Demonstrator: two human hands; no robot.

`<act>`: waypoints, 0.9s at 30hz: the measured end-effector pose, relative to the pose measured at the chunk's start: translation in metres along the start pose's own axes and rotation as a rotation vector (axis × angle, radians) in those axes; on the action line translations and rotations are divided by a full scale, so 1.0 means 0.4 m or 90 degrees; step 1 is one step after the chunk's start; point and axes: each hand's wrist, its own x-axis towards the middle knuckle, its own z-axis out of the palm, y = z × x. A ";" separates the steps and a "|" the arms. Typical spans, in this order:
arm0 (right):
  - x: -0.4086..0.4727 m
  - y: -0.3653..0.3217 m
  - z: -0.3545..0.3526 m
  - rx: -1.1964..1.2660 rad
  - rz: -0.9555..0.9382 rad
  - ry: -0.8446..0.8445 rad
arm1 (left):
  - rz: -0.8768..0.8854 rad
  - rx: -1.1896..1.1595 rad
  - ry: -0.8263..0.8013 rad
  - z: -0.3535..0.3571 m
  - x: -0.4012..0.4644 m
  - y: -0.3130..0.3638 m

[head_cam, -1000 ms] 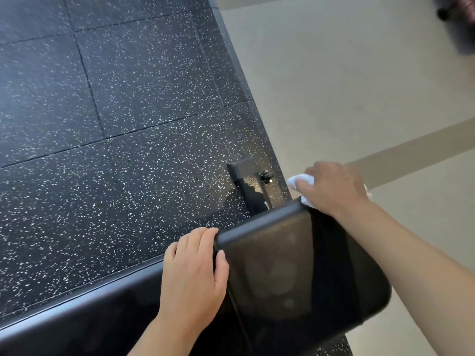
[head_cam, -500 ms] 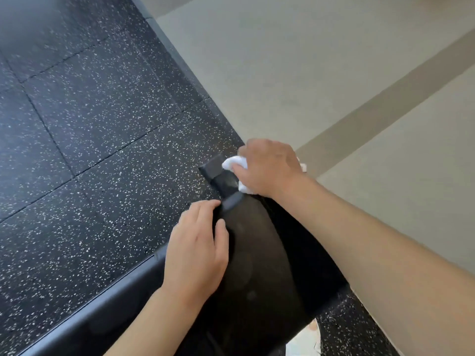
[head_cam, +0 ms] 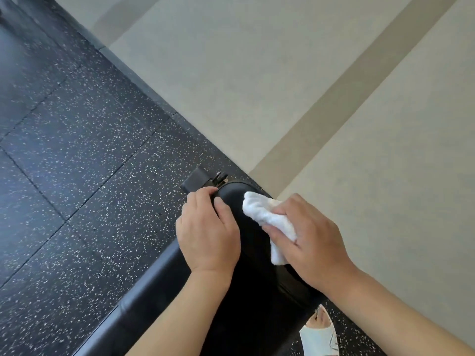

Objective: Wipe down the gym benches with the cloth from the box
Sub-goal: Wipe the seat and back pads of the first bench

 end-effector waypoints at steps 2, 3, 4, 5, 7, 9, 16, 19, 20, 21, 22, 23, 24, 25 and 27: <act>0.014 0.010 0.004 0.018 0.005 0.001 | 0.002 0.016 -0.004 -0.001 0.007 0.005; 0.039 0.009 0.007 0.045 0.025 0.006 | 0.001 0.026 -0.008 0.001 0.010 0.010; 0.075 0.003 0.013 0.085 0.057 0.005 | -0.005 0.033 -0.013 0.003 0.011 0.014; 0.122 -0.005 0.021 0.131 0.092 -0.015 | -0.012 0.040 -0.018 0.004 0.011 0.018; 0.241 -0.018 0.048 0.221 0.143 -0.115 | -0.024 0.045 -0.020 0.005 0.014 0.022; 0.354 -0.024 0.079 0.292 0.160 -0.259 | -0.024 0.053 -0.012 0.010 0.016 0.022; 0.301 0.039 0.085 0.490 0.143 -0.253 | 0.000 0.084 -0.014 0.014 0.016 0.021; 0.131 0.130 0.028 0.517 0.189 -0.194 | 0.003 0.075 -0.008 0.016 0.018 0.017; 0.074 0.153 0.008 0.506 0.208 -0.189 | 0.003 0.076 -0.008 0.017 0.018 0.016; 0.026 0.169 -0.009 0.489 0.222 -0.182 | 0.002 0.080 -0.006 0.017 0.018 0.016; -0.011 0.180 -0.022 0.465 0.233 -0.173 | 0.001 0.082 -0.005 0.019 0.018 0.016; -0.034 0.185 -0.030 0.438 0.239 -0.163 | 0.001 0.084 -0.005 0.020 0.018 0.016; -0.038 0.183 -0.033 0.419 0.240 -0.156 | 0.001 0.086 -0.005 0.020 0.019 0.016; -0.023 0.173 -0.030 0.414 0.238 -0.154 | 0.001 0.089 -0.006 0.019 0.019 0.016; 0.053 0.136 -0.015 0.415 0.218 -0.173 | -0.003 0.090 -0.009 0.019 0.019 0.014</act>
